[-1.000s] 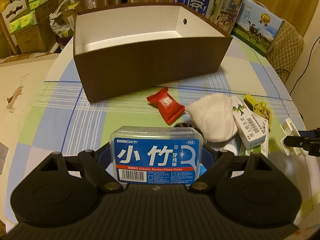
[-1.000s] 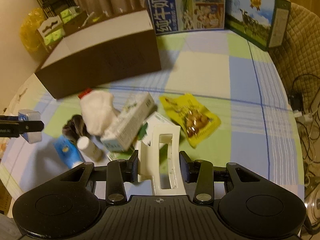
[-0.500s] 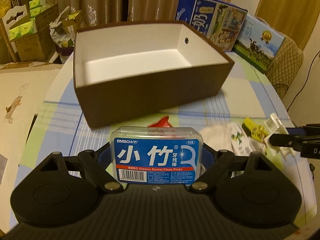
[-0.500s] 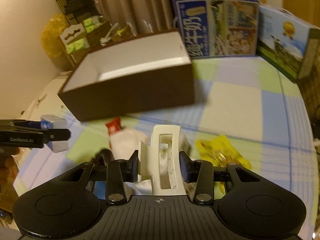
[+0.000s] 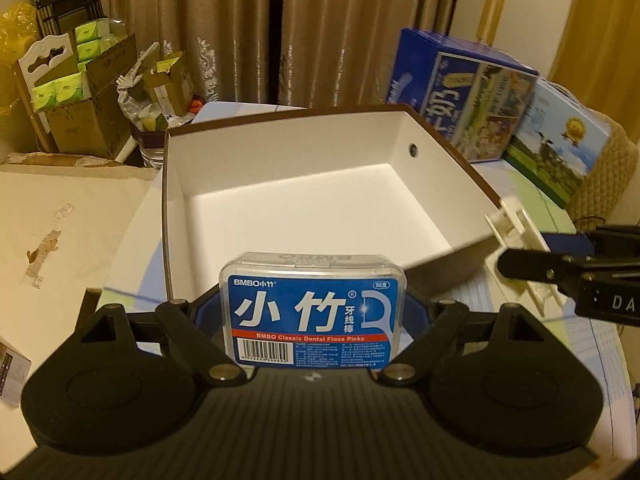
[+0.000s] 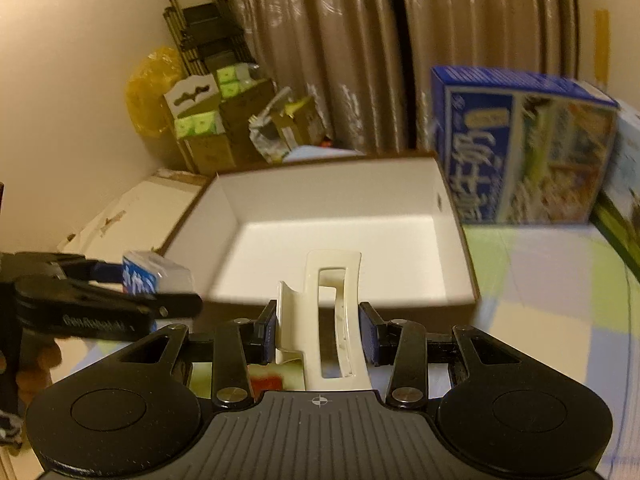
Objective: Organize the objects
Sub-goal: 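Carry the floss case and hair clip with both tools into the brown box, then open both tools to drop the floss case and hair clip in the box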
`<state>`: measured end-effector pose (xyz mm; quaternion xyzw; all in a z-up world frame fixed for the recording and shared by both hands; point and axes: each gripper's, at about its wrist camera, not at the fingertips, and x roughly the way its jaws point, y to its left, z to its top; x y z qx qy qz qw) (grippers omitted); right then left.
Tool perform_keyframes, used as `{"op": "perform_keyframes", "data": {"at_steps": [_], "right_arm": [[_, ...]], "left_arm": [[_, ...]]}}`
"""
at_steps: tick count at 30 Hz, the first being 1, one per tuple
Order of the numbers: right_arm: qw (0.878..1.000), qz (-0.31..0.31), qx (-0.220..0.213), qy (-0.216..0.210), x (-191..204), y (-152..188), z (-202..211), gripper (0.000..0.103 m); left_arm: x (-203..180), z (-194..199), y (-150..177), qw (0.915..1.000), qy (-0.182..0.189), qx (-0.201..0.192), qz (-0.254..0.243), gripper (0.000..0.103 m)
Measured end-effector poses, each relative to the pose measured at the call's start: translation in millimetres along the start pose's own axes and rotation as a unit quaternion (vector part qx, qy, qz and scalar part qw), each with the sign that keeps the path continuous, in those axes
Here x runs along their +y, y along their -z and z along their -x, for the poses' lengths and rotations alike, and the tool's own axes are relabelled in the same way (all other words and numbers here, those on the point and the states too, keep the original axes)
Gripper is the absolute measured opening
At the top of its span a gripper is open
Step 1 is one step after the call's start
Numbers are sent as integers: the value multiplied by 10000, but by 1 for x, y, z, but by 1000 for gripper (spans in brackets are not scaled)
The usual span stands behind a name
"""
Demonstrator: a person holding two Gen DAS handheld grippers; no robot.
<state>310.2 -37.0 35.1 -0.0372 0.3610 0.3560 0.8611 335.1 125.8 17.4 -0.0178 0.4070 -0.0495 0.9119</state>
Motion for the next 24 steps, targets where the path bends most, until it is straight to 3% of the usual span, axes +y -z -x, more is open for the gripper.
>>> {"op": "perform_keyframes", "data": {"at_steps": [12, 24], "right_arm": [[9996, 218, 90, -132, -7, -55, -74, 38], [9946, -117, 1027, 15, -47, -49, -143, 38]], "left_arm": [[20, -64, -44, 9987, -239, 439, 86, 84], [17, -143, -46, 9871, -74, 1599, 52, 84]]}}
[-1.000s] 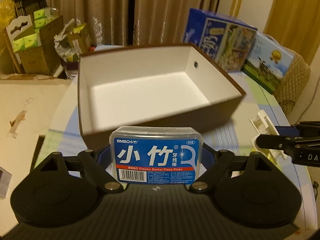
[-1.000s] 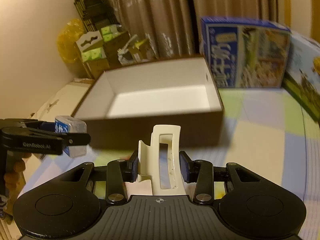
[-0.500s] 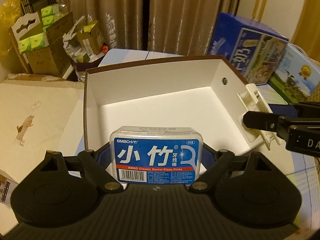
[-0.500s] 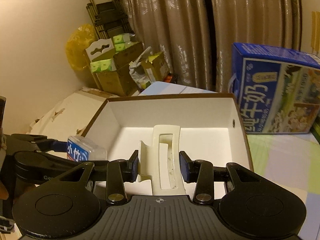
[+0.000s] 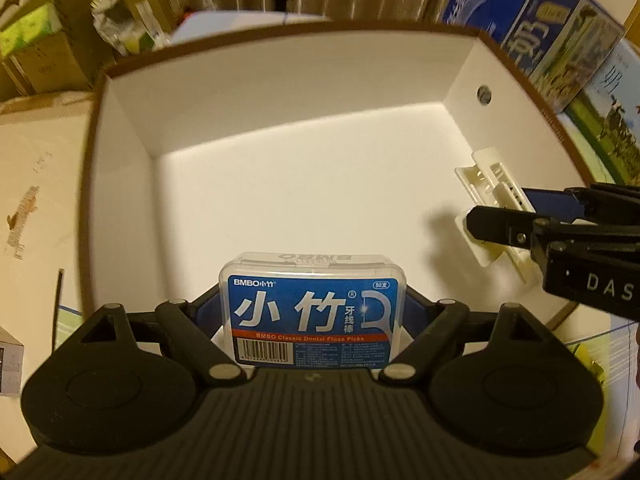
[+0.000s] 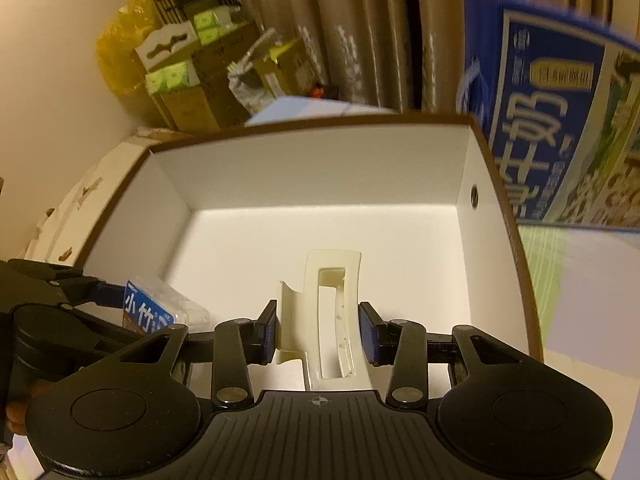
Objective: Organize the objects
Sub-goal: 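Open both tools to drop the floss case and hair clip in the box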
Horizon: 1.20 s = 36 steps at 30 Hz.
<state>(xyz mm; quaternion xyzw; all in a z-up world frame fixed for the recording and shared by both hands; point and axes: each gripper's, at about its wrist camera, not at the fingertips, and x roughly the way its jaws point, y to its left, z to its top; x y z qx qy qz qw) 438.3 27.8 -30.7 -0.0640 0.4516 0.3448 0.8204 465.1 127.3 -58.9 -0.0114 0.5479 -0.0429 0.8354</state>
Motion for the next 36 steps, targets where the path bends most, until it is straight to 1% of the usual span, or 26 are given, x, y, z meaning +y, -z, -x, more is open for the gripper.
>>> {"op": "perform_keyframes", "data": {"at_steps": [5, 8, 11, 14, 16, 18, 26, 32, 35, 36], "right_arm": [[9995, -87, 302, 33, -12, 1, -13, 38], [9992, -95, 393, 45, -17, -1, -17, 38], [9990, -88, 447, 39, -19, -1, -18, 38], [9987, -96, 499, 33, -20, 0, -20, 38], [9986, -110, 511, 26, -21, 1, -20, 38], [9986, -114, 512, 5, -21, 1, -20, 38], [9985, -126, 531, 17, -20, 0, -21, 38], [9990, -66, 442, 30, -14, -4, -21, 38], [9992, 7, 394, 49, -11, -5, -18, 41], [9993, 8, 372, 45, -10, -5, -17, 44]], "left_arm": [[-5, -21, -6, 9993, 79, 366, -66, 84], [-7, -32, -8, 9982, 107, 591, -73, 84], [-7, -33, -10, 9975, 211, 663, -110, 84], [-9, -35, -10, 9968, 206, 758, -126, 84], [-9, -35, -10, 9967, 247, 765, -105, 86], [-8, -34, -11, 9969, 215, 750, -87, 90], [-5, -31, -11, 9979, 133, 639, -20, 92], [1, -24, -11, 9987, 71, 507, 30, 93], [3, -17, -12, 9992, 34, 394, 48, 94], [3, -14, -12, 9994, 31, 349, 51, 94]]}}
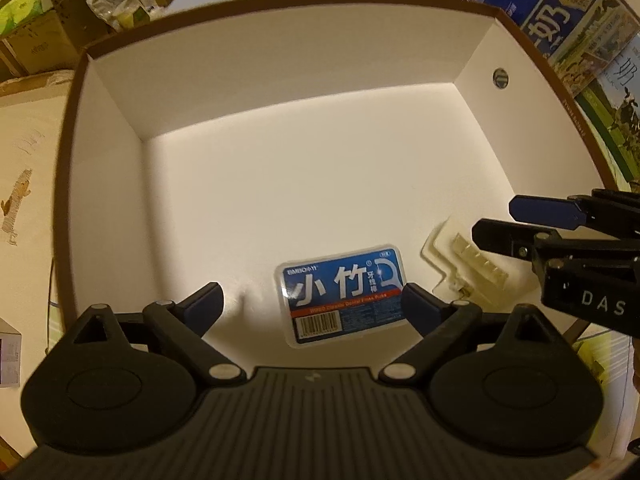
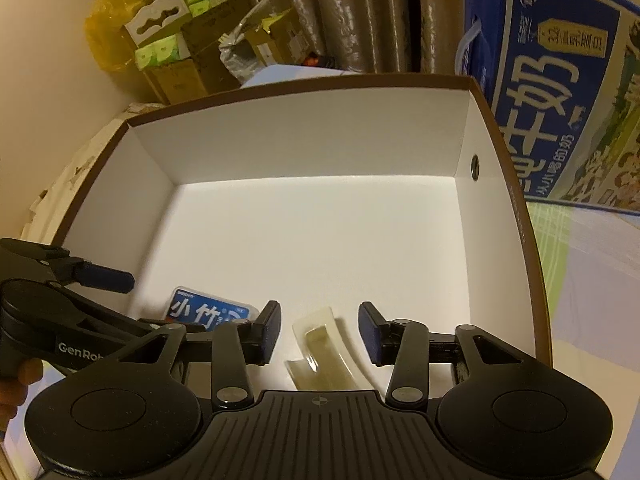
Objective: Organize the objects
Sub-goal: 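Open both tools to drop the floss case and hair clip in the box, then withdraw both tools from the box back toward the remaining items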
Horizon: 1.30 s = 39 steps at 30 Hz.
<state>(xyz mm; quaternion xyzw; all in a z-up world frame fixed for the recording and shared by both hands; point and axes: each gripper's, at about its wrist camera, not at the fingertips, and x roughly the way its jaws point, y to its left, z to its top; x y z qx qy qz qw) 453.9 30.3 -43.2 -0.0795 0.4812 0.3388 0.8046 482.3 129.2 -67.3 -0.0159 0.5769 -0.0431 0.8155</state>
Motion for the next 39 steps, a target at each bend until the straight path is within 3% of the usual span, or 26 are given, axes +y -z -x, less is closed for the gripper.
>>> {"op": "perform_keyframes", "data": {"at_steps": [7, 22, 28, 39], "right_arm": [[9998, -26, -204, 1, 2, 3, 17, 53], [9954, -248, -918, -124, 7, 29, 91, 54], [9923, -362, -1172, -183, 14, 53, 122, 54], [9915, -508, -1185, -176, 26, 113, 157, 54]], "left_arm": [[4, 21, 3, 9995, 88, -282, 68, 95], [-1, 99, 44, 9932, 151, -1137, 194, 95], [-3, 120, 78, 9917, 151, -1242, 297, 96], [-17, 128, 150, 9944, 147, -991, 347, 96]]}}
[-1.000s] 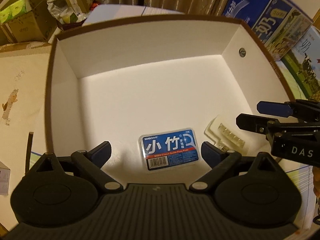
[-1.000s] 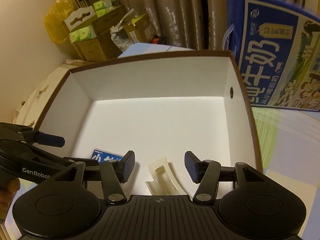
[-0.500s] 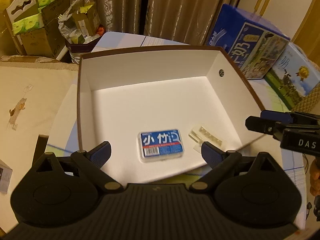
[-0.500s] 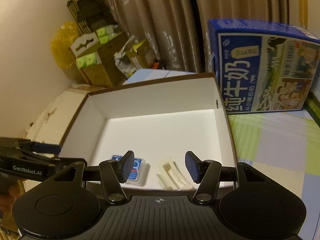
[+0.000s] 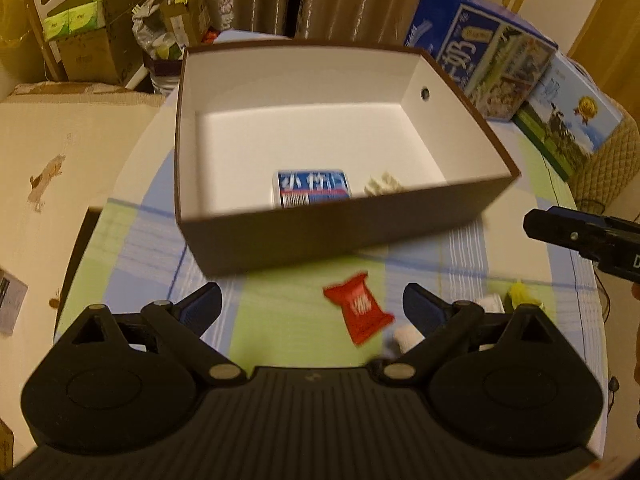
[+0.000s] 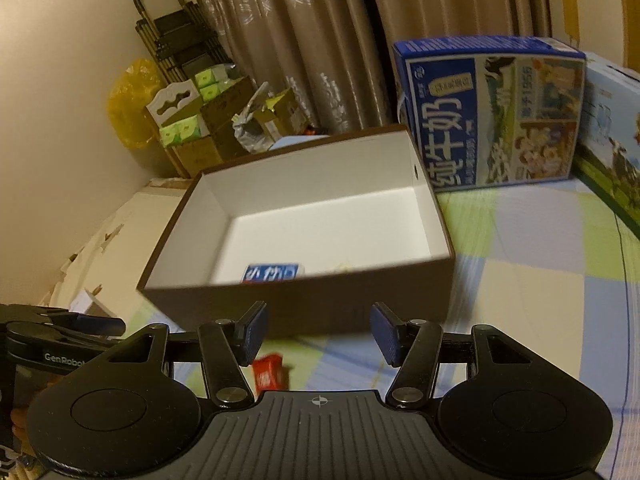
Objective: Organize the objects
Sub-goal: 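Withdraw both tools from the box back toward the remaining items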
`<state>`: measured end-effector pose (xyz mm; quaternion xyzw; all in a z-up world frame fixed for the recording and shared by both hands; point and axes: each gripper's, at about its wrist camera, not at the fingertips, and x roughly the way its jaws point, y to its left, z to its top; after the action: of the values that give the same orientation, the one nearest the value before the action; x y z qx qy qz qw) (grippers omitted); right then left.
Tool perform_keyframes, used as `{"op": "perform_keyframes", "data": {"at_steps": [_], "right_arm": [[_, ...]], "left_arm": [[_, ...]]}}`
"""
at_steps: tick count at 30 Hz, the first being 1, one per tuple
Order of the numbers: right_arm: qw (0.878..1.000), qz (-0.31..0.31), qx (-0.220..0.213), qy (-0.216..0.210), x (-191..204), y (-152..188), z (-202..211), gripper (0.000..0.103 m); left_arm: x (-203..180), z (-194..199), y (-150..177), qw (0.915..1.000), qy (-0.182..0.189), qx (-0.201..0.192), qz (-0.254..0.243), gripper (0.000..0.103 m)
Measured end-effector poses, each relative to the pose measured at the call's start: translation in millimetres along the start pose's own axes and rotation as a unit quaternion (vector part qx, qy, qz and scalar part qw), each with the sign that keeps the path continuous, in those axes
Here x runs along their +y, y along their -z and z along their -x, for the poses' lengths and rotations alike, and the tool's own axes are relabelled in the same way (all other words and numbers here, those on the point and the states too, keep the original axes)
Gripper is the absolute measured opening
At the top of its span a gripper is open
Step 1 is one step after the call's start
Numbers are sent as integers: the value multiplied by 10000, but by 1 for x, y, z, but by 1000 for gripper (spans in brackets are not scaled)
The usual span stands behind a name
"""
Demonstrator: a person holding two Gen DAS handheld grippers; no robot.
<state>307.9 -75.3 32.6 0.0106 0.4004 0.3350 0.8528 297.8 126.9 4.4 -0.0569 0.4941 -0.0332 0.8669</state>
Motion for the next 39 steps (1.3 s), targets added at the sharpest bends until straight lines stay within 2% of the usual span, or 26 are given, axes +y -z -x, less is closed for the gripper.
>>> {"op": "perform_keyframes", "data": {"at_steps": [8, 17, 39], "right_arm": [[9996, -272, -3, -2, -4, 36, 29, 54], [9986, -493, 82, 156, -12, 70, 54, 54], [9930, -932, 329, 643, -43, 130, 95, 54]], "left_arm": [[-7, 8, 36, 9999, -54, 139, -25, 96], [-15, -2, 76, 9987, -163, 472, -41, 96], [-29, -30, 130, 9960, -233, 854, 99, 95]]}}
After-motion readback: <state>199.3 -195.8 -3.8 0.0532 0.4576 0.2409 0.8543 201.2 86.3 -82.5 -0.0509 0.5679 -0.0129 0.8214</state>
